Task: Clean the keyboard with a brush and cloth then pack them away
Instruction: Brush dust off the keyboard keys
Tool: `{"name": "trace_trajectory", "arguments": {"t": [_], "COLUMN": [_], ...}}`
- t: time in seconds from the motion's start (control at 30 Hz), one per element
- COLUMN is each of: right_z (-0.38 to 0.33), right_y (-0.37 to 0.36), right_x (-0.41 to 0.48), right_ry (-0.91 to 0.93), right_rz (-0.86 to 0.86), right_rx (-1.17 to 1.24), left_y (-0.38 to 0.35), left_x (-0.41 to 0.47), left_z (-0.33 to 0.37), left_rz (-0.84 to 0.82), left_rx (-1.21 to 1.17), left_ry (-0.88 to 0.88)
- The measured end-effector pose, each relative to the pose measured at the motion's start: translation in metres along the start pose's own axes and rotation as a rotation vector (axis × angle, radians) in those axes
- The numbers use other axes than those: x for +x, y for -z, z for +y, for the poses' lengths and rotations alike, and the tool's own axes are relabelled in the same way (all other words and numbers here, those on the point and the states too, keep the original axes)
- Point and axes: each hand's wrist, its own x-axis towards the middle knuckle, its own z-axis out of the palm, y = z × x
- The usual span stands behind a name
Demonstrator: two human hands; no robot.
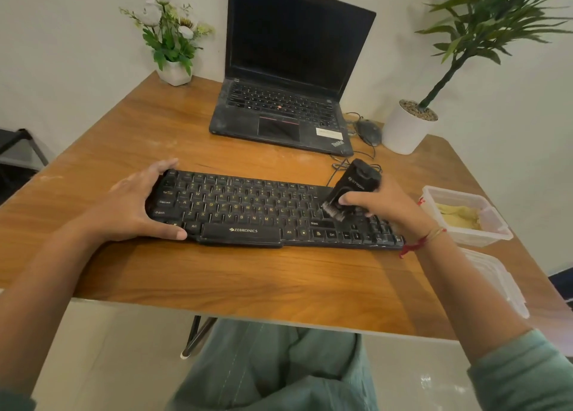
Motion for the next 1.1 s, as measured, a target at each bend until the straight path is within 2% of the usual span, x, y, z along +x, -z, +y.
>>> {"name": "trace_trajectory", "arguments": {"t": [0.1,0.13,0.23,0.27,0.4,0.43,0.53,0.57,0.6,0.7,0.73,0.83,0.9,0.93,1.03,1.07,1.1], "right_z": [0.0,-0.001,-0.009,-0.01,-0.01,-0.011,-0.016,-0.015,-0.013,-0.004,-0.004,-0.008,-0.004,0.0,0.015,0.019,0.022], "right_y": [0.004,0.001,-0.014,-0.015,-0.006,-0.008,-0.017,-0.015,-0.011,0.002,0.001,-0.009,-0.007,-0.003,0.013,0.017,0.018], "right_x": [0.007,0.008,0.004,0.005,0.015,0.014,0.005,0.003,0.003,0.004,0.002,-0.008,-0.012,-0.012,-0.01,-0.011,-0.013], "right_ry": [0.001,0.005,-0.039,-0.04,-0.008,0.013,0.01,-0.018,-0.045,-0.046,-0.028,-0.02,-0.044,-0.046,-0.018,-0.015,-0.025], "right_rz": [0.238,0.208,-0.116,-0.124,0.247,0.236,-0.033,-0.071,-0.036,0.272,0.268,-0.059,-0.146,-0.093,0.237,0.246,0.177], "right_rx": [-0.055,-0.052,0.028,0.012,-0.141,-0.163,-0.056,-0.029,-0.01,-0.109,-0.14,-0.003,0.015,0.013,-0.088,-0.096,-0.069], "left_y": [0.0,-0.001,-0.001,-0.001,0.0,0.0,0.0,0.0,0.0,0.0,0.001,0.001,0.001,0.001,0.0,0.0,0.0], "left_x": [0.0,0.0,0.0,0.0,-0.001,-0.001,-0.002,-0.002,-0.002,-0.002,-0.002,-0.002,-0.002,-0.002,-0.002,-0.002,-0.002], "left_z": [-0.001,-0.001,-0.001,-0.001,0.001,0.001,0.002,0.003,0.003,0.003,0.002,0.003,0.003,0.003,0.002,0.002,0.001], "left_rz": [0.001,0.005,0.011,0.012,0.009,0.009,0.015,0.018,0.019,0.018,0.018,0.019,0.021,0.019,0.019,0.017,0.014], "left_rx": [-0.001,-0.002,-0.005,-0.005,-0.011,-0.013,-0.021,-0.025,-0.029,-0.04,-0.036,-0.021,-0.017,-0.015,-0.011,-0.008,-0.008], "left_ry": [0.003,0.003,0.0,-0.001,0.005,0.004,-0.001,-0.002,-0.004,-0.01,-0.009,-0.008,-0.008,-0.008,-0.002,0.0,0.003]}}
